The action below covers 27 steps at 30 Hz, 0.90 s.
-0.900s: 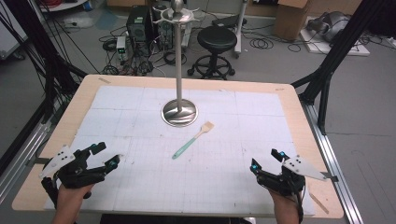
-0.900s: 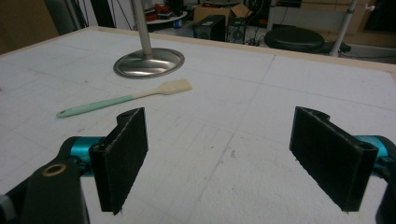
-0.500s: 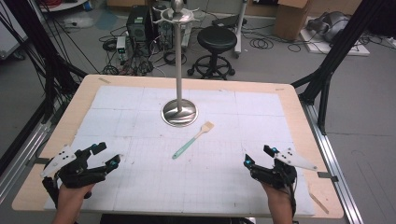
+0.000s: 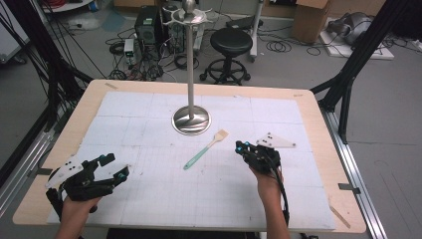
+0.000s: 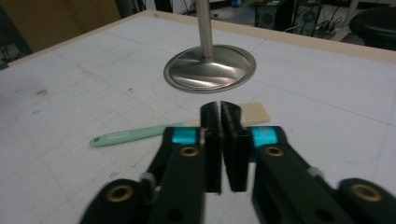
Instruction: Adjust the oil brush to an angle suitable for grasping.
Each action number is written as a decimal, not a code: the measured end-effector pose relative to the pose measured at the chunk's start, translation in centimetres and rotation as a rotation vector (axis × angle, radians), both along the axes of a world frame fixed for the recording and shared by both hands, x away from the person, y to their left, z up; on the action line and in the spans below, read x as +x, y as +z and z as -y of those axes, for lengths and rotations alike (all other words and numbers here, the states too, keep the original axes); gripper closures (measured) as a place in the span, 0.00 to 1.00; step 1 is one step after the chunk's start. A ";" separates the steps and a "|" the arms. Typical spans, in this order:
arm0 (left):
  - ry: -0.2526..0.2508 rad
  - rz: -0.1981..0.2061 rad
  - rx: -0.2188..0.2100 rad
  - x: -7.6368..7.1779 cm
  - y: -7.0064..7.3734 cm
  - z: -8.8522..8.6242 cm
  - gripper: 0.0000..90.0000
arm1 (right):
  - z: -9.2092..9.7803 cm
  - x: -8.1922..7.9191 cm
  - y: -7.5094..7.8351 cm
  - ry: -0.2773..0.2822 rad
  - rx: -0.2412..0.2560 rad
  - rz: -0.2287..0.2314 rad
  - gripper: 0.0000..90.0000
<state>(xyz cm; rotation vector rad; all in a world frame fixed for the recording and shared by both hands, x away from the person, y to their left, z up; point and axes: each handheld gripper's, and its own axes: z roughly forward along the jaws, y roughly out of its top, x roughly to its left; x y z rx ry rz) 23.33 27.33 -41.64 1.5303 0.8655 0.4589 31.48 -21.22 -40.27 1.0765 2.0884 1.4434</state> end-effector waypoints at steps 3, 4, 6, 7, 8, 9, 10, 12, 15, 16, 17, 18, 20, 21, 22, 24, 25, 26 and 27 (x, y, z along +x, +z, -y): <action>-0.001 -0.002 -0.001 0.0 0.0 0.0 0.24 | -0.7 1.0 0.0 0.006 -0.027 -0.012 1.00; -0.005 -0.004 0.002 0.1 0.0 0.0 0.24 | -1.7 2.2 0.0 0.012 -0.052 -0.033 1.00; -0.007 -0.006 0.000 0.1 -0.1 0.0 0.24 | -2.7 3.3 -0.2 0.023 -0.072 -0.052 1.00; -0.007 -0.006 0.000 0.1 -0.1 0.0 0.24 | -3.1 3.7 -0.2 0.027 -0.086 -0.054 1.00; -0.009 -0.011 0.002 0.1 -0.1 0.0 0.24 | -3.7 4.2 -0.3 0.033 -0.102 -0.063 1.00; -0.009 -0.011 0.002 0.1 -0.1 0.0 0.24 | -4.4 4.9 -0.4 0.039 -0.124 -0.071 1.00; -0.009 -0.012 0.004 0.1 -0.1 0.0 0.24 | -5.0 5.4 -0.5 0.045 -0.138 -0.086 1.00; -0.008 -0.014 0.007 0.1 -0.2 0.0 0.25 | -6.1 6.5 -0.7 0.061 -0.179 -0.104 1.00; -0.011 -0.011 0.010 0.1 -0.2 0.0 0.26 | -6.7 7.4 -1.0 0.054 -0.186 -0.125 1.00; -0.011 -0.015 0.006 0.2 -0.3 0.0 0.26 | -7.4 8.4 -1.5 0.052 -0.198 -0.138 1.00; -0.011 -0.015 0.006 0.2 -0.3 0.0 0.26 | -7.6 8.6 -1.6 0.050 -0.200 -0.144 1.00; -0.012 -0.015 0.009 0.2 -0.3 0.0 0.26 | -7.6 8.6 -1.6 0.050 -0.200 -0.144 1.00; -0.011 -0.016 0.008 0.2 -0.3 0.0 0.26 | -8.3 9.4 -2.3 0.047 -0.225 -0.166 1.00; -0.011 -0.016 0.008 0.2 -0.3 0.0 0.26 | -8.3 9.4 -2.3 0.047 -0.225 -0.166 1.00; -0.012 -0.017 0.006 0.2 -0.3 0.0 0.26 | -8.5 9.8 -2.8 0.039 -0.227 -0.179 1.00; -0.015 -0.017 0.007 0.2 -0.3 0.0 0.26 | -8.5 10.1 -3.3 0.029 -0.237 -0.192 1.00; -0.015 -0.017 0.007 0.2 -0.3 0.0 0.26 | -8.5 10.1 -3.3 0.029 -0.237 -0.192 1.00; -0.017 -0.018 0.005 0.2 -0.3 0.0 0.26 | -8.6 10.2 -3.7 0.024 -0.253 -0.204 1.00; -0.017 -0.018 0.005 0.2 -0.3 0.0 0.26 | -8.6 10.2 -3.8 0.025 -0.262 -0.211 1.00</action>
